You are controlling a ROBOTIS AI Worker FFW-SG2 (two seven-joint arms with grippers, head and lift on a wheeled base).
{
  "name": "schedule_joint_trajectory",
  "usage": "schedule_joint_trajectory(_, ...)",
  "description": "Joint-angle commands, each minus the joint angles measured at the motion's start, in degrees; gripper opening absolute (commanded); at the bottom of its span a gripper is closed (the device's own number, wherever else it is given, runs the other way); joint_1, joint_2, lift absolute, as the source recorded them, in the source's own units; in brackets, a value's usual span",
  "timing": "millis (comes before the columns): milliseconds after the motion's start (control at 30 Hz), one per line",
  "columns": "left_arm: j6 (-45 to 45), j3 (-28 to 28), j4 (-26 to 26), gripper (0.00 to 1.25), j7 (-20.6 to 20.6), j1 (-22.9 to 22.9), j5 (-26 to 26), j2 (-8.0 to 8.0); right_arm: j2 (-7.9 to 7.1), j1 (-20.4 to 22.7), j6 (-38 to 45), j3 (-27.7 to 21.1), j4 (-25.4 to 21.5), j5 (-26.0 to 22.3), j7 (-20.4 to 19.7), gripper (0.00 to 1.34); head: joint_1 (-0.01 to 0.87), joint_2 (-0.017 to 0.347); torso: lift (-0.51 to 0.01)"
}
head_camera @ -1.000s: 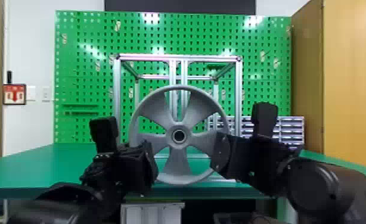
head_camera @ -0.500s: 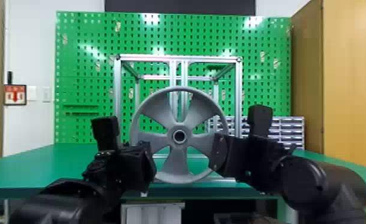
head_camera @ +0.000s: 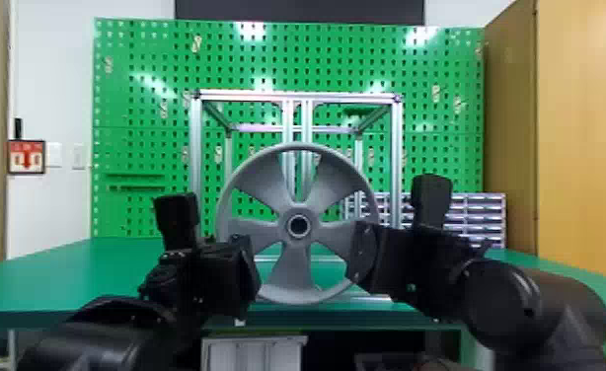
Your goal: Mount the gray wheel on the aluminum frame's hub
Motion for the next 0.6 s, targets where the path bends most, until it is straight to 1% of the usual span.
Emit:
schedule_joint_trajectory(0,-0.10,0.08,0.00,0.56,-0.14,0.04,-0.01,-0.01,0.05,0.10,-0.09,0.00,-0.23,-0.25,0.00,0.19,-0.005,0.006,-0.499)
schedule_joint_trajectory(133,-0.10,-0.01,0.00,0.63,-0.14,0.13,-0.01,-0.01,0.05,0.19,-0.44,-0.09,-0.23,-0.69,0.00,0.41,-0.005,0.006,-0.499)
schedule_joint_trajectory(200,-0.10,0.08,0.00,0.67,-0.14,0.13,-0.01,-0.01,0.05,0.27,-0.44,-0.17,-0.23,-0.78,0.00,0.45,-0.005,0.006,-0.499)
schedule_joint_trajectory(333,-0.10,0.17,0.00,0.77,-0.32,0.22,0.08,-0.01,0.05,0.54,-0.97,-0.35,-0.23,-1.21,0.00,0.67,-0.005,0.006,-0.499)
schedule_joint_trajectory(433,-0.10,0.17,-0.09,0.83,-0.49,0.22,0.08,-0.01,0.05,0.63,-1.06,-0.44,-0.23,-1.39,0.00,0.75,-0.005,0.006,-0.499)
schedule_joint_trajectory(567,-0.10,0.25,-0.18,0.93,-0.49,0.40,0.08,-0.01,0.05,0.80,-1.32,-0.53,-0.23,-1.57,0.00,0.89,-0.005,0.006,-0.499)
